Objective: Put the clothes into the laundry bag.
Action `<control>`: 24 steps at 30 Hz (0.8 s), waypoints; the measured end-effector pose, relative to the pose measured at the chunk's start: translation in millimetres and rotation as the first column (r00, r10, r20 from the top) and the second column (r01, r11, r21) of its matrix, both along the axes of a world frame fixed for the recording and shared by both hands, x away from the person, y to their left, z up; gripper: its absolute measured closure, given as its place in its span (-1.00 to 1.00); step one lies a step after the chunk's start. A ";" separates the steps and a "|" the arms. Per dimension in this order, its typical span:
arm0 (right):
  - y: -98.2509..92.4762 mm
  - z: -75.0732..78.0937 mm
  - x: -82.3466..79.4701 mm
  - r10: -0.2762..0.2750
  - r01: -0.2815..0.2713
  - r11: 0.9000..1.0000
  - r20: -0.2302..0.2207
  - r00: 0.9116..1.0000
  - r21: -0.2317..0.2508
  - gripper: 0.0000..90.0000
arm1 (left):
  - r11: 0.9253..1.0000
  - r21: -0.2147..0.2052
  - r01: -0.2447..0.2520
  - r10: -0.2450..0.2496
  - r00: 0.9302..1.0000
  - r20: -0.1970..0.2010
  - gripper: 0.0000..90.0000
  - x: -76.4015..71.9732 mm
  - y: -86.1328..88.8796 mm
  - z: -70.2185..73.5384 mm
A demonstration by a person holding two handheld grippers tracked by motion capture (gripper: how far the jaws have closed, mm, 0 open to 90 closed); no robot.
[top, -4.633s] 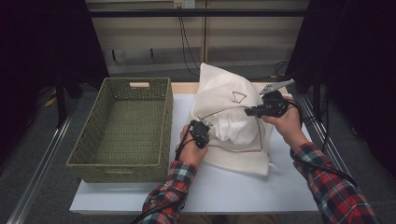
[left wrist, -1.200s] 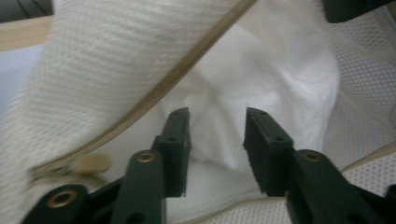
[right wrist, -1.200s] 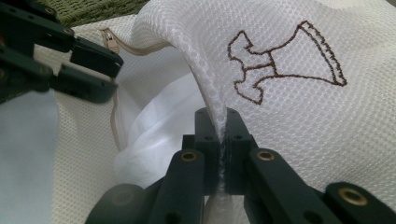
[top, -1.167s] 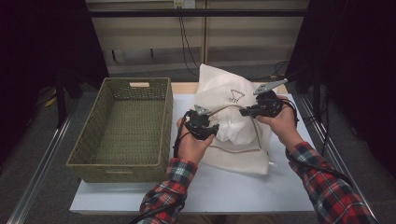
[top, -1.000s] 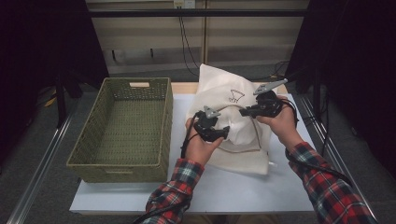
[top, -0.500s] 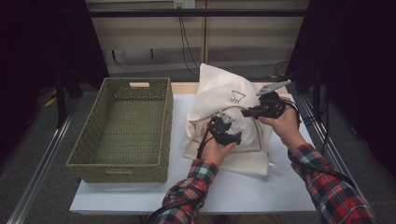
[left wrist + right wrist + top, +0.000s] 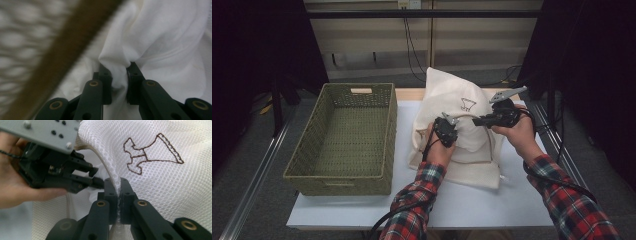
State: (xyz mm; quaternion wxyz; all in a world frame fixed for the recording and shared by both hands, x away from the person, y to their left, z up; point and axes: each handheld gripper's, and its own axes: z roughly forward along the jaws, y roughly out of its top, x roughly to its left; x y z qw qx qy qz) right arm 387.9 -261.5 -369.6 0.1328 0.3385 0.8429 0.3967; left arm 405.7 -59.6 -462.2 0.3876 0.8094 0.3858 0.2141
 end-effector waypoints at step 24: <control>10.6 -5.1 3.6 0.006 -0.006 1.000 0.001 1.000 -0.017 0.94 | 0.990 -0.138 -0.023 0.019 0.999 -0.032 0.02 1.7 25.9 12.5</control>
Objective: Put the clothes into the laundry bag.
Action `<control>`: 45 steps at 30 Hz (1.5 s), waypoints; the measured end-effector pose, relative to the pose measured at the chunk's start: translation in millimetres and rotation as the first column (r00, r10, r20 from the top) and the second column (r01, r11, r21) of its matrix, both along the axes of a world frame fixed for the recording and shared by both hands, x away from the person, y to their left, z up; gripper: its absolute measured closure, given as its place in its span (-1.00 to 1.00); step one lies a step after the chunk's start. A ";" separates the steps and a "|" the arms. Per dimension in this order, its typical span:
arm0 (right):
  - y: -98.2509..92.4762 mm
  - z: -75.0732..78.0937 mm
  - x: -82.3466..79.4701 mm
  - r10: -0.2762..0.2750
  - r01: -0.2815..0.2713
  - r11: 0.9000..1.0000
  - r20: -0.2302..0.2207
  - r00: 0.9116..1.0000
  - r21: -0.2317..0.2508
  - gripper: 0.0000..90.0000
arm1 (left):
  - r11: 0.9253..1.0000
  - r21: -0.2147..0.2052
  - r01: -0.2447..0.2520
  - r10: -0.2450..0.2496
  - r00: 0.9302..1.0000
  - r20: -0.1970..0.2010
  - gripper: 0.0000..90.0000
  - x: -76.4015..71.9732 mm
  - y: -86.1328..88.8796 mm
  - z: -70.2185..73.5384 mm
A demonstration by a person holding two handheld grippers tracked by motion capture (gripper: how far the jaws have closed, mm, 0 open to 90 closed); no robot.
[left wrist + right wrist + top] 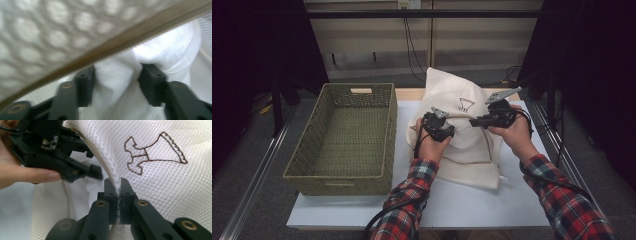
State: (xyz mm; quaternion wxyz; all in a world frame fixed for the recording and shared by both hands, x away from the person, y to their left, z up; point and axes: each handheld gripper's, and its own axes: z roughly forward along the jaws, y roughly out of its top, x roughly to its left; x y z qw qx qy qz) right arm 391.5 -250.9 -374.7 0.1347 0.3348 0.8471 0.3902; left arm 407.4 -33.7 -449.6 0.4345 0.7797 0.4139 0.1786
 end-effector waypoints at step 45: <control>3.6 -6.9 22.4 -0.057 0.057 0.998 0.009 0.998 0.017 0.94 | 0.991 0.114 0.071 -0.083 0.991 0.102 0.86 2.6 -29.3 -22.9</control>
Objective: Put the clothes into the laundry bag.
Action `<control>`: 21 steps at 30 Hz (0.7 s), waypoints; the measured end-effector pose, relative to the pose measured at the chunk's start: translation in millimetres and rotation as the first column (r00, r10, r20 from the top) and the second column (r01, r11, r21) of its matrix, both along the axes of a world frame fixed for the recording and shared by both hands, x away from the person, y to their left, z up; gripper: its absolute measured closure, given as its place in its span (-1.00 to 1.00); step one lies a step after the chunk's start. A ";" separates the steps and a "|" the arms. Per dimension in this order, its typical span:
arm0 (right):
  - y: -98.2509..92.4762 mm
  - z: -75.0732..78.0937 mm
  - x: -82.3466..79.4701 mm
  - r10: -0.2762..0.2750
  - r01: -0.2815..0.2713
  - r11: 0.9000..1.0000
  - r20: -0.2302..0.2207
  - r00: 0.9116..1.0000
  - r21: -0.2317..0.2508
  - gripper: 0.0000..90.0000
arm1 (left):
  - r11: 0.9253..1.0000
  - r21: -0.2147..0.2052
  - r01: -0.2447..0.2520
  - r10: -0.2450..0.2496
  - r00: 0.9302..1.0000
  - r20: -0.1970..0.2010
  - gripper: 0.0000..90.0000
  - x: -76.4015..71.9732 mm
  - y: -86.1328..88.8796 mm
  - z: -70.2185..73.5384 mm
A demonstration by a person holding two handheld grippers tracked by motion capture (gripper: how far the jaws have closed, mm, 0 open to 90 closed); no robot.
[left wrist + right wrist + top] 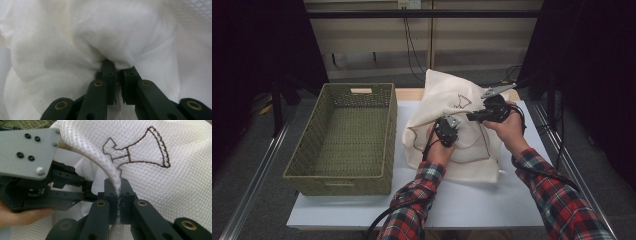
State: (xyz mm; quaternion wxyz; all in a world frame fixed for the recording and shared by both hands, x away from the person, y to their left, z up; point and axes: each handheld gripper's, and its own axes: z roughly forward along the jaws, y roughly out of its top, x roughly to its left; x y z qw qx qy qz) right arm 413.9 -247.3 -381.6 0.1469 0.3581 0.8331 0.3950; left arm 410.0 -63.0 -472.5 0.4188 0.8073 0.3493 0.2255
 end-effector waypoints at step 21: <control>3.9 0.3 -9.3 0.021 -0.021 1.000 0.000 1.000 0.022 0.93 | 0.993 -0.099 -0.059 0.051 0.995 -0.082 0.43 -0.2 22.9 8.4</control>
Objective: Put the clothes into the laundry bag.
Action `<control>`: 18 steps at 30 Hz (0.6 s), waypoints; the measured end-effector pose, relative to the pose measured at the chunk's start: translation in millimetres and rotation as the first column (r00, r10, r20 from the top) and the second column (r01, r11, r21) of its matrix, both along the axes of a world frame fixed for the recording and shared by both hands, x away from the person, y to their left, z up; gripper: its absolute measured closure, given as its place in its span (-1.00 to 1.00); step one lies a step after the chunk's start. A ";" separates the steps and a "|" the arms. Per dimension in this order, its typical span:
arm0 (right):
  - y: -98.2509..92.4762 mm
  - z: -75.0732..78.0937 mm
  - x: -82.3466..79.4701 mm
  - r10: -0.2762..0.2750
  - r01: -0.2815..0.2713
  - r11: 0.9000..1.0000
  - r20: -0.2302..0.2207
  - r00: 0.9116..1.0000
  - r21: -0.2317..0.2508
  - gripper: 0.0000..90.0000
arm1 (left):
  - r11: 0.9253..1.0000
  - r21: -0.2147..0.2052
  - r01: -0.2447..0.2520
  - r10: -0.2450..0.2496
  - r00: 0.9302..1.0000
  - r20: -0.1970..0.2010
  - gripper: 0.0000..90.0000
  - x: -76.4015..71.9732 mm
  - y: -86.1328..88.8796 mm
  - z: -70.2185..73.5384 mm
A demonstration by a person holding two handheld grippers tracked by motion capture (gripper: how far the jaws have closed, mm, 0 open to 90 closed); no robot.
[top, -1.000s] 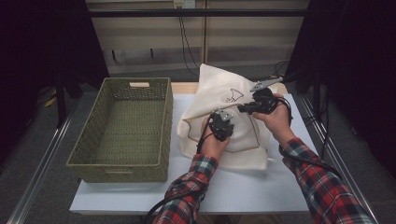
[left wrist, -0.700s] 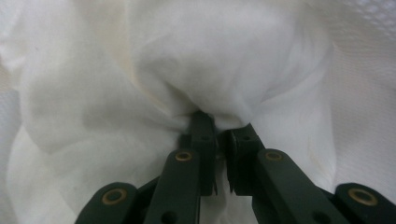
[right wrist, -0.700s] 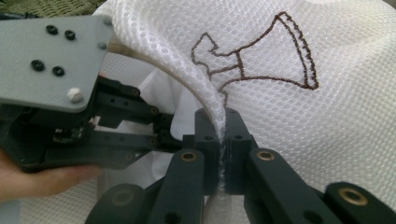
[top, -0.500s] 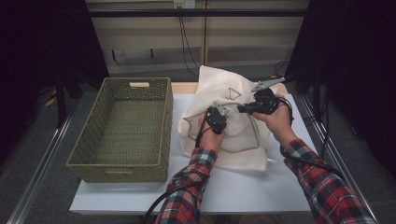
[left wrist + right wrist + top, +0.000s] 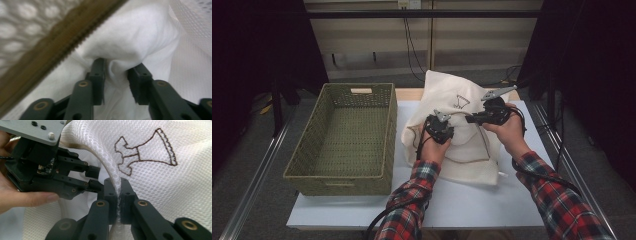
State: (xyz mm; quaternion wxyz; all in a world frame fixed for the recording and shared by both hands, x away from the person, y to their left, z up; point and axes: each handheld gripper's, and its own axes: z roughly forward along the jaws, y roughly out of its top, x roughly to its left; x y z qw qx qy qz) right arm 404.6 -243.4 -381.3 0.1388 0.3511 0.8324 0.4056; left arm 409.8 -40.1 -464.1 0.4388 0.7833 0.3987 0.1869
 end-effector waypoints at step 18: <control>10.9 -4.0 -11.6 0.045 -0.045 0.999 -0.003 0.999 -0.016 0.91 | 0.998 -0.066 0.012 -0.011 1.000 0.011 -0.41 -38.4 16.8 16.0</control>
